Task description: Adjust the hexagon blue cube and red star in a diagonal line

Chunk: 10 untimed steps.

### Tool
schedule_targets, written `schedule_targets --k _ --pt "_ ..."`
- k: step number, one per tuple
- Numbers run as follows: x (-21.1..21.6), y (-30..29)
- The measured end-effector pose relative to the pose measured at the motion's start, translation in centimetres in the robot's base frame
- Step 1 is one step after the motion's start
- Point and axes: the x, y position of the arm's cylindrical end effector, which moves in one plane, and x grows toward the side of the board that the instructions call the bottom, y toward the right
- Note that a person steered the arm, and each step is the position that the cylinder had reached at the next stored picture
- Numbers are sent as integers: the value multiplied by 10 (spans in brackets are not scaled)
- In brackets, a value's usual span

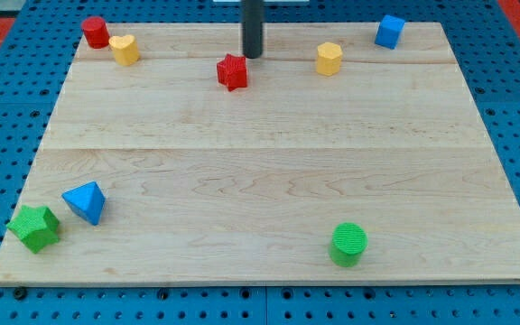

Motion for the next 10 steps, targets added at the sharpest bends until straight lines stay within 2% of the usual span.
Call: schedule_targets --k 1,2,3,4,5,6,7,8,10 --pt "12 -17" --pt "36 73" --pt "56 100" --pt "9 80" --pt "2 11" --pt "25 4" --pt "66 56" --pt "72 63" --pt "29 -30"
